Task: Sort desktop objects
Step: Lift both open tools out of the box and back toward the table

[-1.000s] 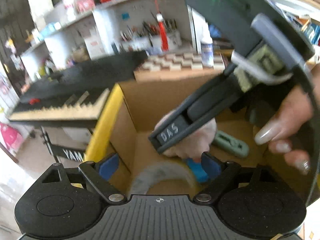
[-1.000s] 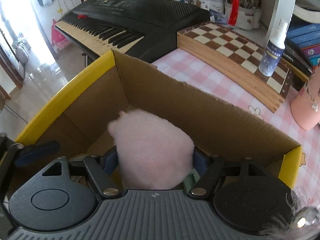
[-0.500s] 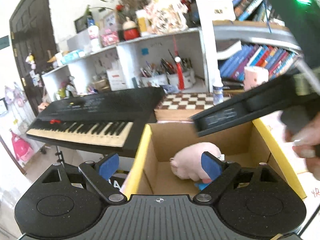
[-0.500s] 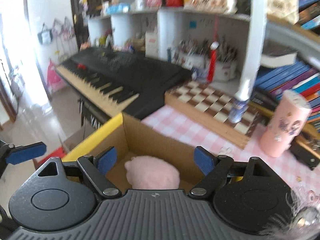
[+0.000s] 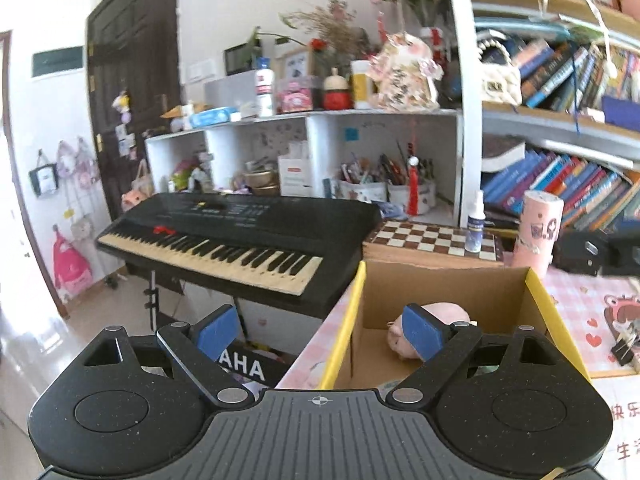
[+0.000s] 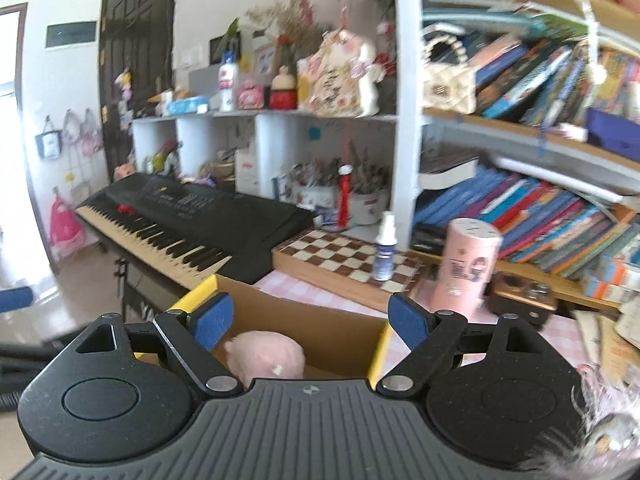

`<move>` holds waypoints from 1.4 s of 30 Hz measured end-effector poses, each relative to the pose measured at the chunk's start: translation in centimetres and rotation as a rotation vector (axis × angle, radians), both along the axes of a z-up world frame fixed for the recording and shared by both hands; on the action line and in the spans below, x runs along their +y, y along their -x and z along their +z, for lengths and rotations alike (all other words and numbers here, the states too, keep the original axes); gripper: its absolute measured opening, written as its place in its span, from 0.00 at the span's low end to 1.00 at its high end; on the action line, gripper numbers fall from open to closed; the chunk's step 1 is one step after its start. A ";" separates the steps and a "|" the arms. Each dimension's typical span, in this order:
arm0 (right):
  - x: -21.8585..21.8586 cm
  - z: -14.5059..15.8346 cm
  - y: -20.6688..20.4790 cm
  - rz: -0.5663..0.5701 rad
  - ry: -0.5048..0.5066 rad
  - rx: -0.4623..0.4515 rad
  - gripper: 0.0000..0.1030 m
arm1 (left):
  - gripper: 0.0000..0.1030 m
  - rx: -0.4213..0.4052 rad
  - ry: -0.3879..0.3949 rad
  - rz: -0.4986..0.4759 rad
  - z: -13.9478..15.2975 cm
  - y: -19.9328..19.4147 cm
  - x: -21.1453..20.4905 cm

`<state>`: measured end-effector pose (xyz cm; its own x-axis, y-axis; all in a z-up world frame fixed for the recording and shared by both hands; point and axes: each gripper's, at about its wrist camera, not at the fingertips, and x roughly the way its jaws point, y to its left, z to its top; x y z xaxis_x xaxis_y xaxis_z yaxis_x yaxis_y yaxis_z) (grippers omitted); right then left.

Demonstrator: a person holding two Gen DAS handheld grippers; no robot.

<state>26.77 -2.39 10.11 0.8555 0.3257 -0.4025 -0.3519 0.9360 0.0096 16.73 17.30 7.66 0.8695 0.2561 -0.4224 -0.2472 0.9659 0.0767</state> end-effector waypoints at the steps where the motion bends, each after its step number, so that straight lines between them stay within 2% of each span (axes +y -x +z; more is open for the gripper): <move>1: -0.3 -0.2 0.8 -0.016 -0.004 -0.004 0.81 | 0.88 -0.005 0.014 0.007 0.0 0.6 0.2; 6: -1.9 -1.2 5.3 -0.114 -0.031 -0.022 0.79 | 0.88 -0.011 0.044 0.013 -0.4 3.5 0.8; 9: -2.1 -2.1 7.9 -0.148 -0.031 -0.029 0.70 | 0.88 -0.009 0.048 0.004 -0.7 5.3 0.9; 12: -2.0 -3.0 10.6 -0.166 -0.026 -0.019 0.69 | 0.88 -0.001 0.053 -0.003 -1.2 7.3 1.1; 22: 0.2 -6.2 18.4 -0.135 0.038 0.062 0.69 | 0.88 0.054 0.095 -0.043 -3.4 13.4 0.5; 31: 1.2 -8.3 24.3 -0.084 0.111 0.066 0.69 | 0.88 0.113 0.036 -0.101 -5.7 17.6 -1.9; 37: 0.9 -9.5 26.6 -0.079 0.129 0.104 0.69 | 0.88 0.150 0.038 -0.139 -6.8 19.4 -2.9; 42: 0.2 -10.3 28.0 -0.098 0.151 0.141 0.69 | 0.88 0.186 0.059 -0.186 -7.5 19.3 -4.0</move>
<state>-1.20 -2.21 -0.24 0.8120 0.1704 -0.5582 -0.2639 0.9603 -0.0907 -2.59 13.26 0.11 0.8051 0.0697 -0.5890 -0.0523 0.9976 0.0464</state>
